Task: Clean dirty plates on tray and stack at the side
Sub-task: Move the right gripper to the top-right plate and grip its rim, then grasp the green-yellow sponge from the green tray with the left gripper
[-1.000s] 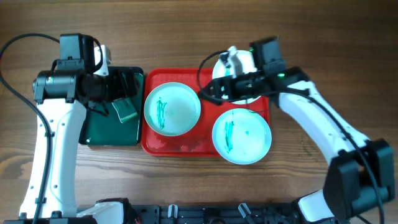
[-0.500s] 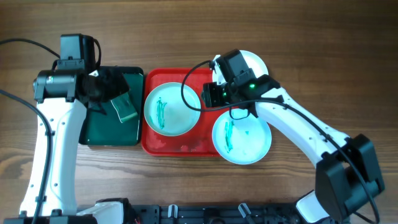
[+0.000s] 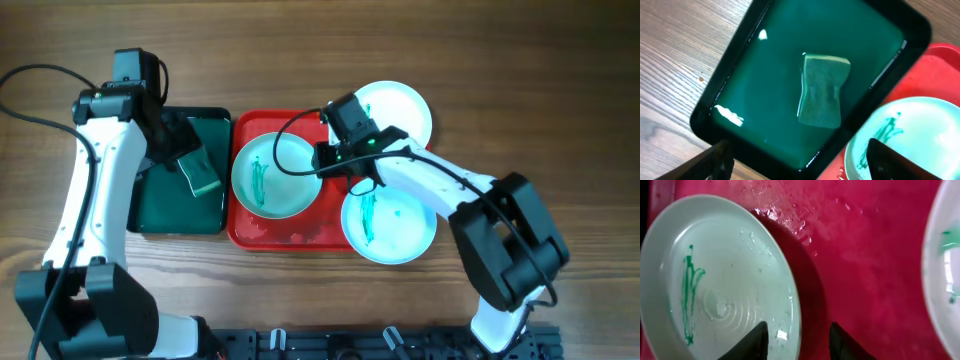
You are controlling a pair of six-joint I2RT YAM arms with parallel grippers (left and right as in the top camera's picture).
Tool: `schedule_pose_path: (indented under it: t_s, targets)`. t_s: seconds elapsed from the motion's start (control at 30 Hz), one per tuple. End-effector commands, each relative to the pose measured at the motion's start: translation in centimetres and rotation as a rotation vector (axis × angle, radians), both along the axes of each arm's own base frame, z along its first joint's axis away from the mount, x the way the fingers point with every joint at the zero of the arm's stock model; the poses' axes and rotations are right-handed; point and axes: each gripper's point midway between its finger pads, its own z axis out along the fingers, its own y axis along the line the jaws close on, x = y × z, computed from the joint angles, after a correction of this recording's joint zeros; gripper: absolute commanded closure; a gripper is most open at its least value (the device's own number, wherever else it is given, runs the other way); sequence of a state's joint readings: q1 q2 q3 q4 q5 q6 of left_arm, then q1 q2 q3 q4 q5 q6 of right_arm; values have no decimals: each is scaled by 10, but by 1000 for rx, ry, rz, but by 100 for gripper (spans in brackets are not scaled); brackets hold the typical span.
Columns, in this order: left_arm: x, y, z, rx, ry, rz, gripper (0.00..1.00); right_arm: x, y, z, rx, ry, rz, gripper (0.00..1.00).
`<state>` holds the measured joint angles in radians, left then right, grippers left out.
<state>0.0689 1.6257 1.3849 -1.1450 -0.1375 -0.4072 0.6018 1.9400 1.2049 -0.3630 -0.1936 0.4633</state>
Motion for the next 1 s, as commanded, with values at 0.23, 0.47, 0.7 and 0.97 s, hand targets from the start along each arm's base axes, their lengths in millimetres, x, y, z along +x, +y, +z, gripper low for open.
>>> schedule_pose_path:
  t_s: [0.23,0.47,0.7,0.97]
  targets:
    - [9,12,-18,5,6,94,28,2,7,-40,-20,52,-41,93]
    - [16,5,-38,-34,-28,66,57,-2,4,-42,-31,69,-44,96]
    - [12,-14,-70,-123,-7,-67,67,-3,5,-42,-29,73,-42,96]
    - [21,-16,-118,-140,64,-88,72,-3,4,-42,-33,77,-43,96]
